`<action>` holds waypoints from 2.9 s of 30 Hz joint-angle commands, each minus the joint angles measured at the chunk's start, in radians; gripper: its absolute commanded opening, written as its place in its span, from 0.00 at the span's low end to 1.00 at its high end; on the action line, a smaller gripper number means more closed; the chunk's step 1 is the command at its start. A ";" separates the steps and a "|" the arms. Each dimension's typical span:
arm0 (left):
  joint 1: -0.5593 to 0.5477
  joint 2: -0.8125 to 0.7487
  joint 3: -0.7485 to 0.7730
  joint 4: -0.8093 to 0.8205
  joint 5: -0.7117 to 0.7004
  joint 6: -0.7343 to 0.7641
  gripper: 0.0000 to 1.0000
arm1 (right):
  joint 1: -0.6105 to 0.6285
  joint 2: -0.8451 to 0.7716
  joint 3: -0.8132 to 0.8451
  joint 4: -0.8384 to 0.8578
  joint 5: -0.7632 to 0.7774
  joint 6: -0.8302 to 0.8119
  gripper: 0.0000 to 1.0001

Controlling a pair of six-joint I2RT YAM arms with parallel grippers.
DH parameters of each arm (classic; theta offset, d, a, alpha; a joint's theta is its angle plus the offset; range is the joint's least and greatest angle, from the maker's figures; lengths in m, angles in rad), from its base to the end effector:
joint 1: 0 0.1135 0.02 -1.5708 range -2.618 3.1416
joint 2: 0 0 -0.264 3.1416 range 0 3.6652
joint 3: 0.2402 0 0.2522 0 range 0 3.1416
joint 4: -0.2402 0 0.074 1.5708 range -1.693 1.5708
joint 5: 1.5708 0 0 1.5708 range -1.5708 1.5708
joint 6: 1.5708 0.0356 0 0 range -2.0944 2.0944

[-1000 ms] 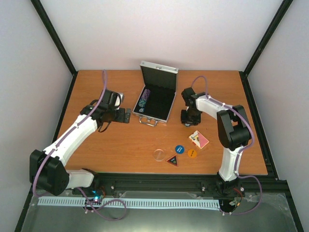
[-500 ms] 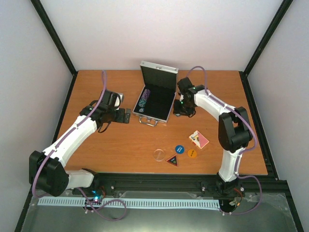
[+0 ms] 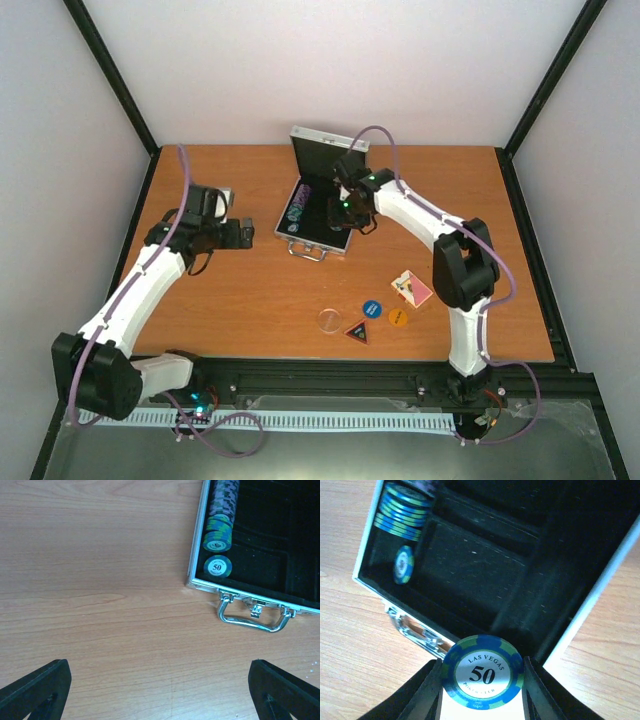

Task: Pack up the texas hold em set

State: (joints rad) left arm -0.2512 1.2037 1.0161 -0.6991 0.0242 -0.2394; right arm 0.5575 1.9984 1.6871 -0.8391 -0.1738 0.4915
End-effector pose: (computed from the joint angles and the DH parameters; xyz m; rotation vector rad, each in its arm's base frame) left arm 0.2384 -0.0621 0.2882 0.0253 2.4726 -0.2428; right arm 0.3579 0.2304 0.2362 -0.1454 2.8157 0.5137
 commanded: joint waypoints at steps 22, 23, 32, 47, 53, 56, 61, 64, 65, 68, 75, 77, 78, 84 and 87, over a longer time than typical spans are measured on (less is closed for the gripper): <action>0.043 -0.103 -0.012 -0.005 0.008 -0.010 1.00 | 0.142 0.425 0.590 -0.059 0.012 -0.019 0.03; 0.043 -0.108 -0.016 -0.005 0.009 -0.012 1.00 | 0.145 0.432 0.590 -0.053 0.015 -0.018 0.03; 0.043 -0.136 -0.052 0.011 0.016 -0.020 1.00 | 0.185 0.465 0.588 0.006 0.092 -0.004 0.03; 0.043 -0.202 -0.097 0.035 0.038 -0.027 1.00 | 0.229 0.467 0.467 0.172 0.347 -0.019 0.03; 0.043 -0.224 -0.128 0.046 0.057 -0.027 1.00 | 0.247 0.490 0.455 0.231 0.437 -0.058 0.03; 0.043 -0.232 -0.137 0.043 0.060 -0.024 1.00 | 0.257 0.486 0.430 0.249 0.466 -0.067 0.03; 0.043 -0.238 -0.149 0.051 0.063 -0.024 1.00 | 0.268 0.482 0.395 0.262 0.489 -0.051 0.03; 0.043 -0.242 -0.154 0.053 0.065 -0.026 1.00 | 0.271 0.485 0.389 0.262 0.489 -0.040 0.03; 0.043 -0.243 -0.155 0.056 0.066 -0.026 1.00 | 0.271 0.488 0.389 0.264 0.484 -0.039 0.03; 0.043 -0.244 -0.158 0.056 0.067 -0.026 1.00 | 0.271 0.500 0.392 0.262 0.473 -0.031 0.03; 0.043 -0.245 -0.157 0.053 0.065 -0.024 1.00 | 0.271 0.487 0.394 0.254 0.486 -0.027 0.37; 0.043 -0.242 -0.156 0.053 0.064 -0.026 1.00 | 0.271 0.473 0.392 0.247 0.489 -0.030 0.43; 0.043 -0.242 -0.156 0.053 0.062 -0.026 1.00 | 0.271 0.465 0.392 0.242 0.492 -0.033 0.45; 0.043 -0.242 -0.148 0.052 0.060 -0.028 1.00 | 0.271 0.433 0.398 0.215 0.470 -0.068 0.64; 0.043 -0.242 -0.147 0.048 0.057 -0.026 1.00 | 0.271 0.417 0.395 0.199 0.454 -0.068 0.69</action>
State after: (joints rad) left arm -0.2188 0.9756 0.8589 -0.6655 0.0792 -0.2577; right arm 0.8185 2.4668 2.0865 -0.6140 0.3027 0.4301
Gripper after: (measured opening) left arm 0.998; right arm 0.662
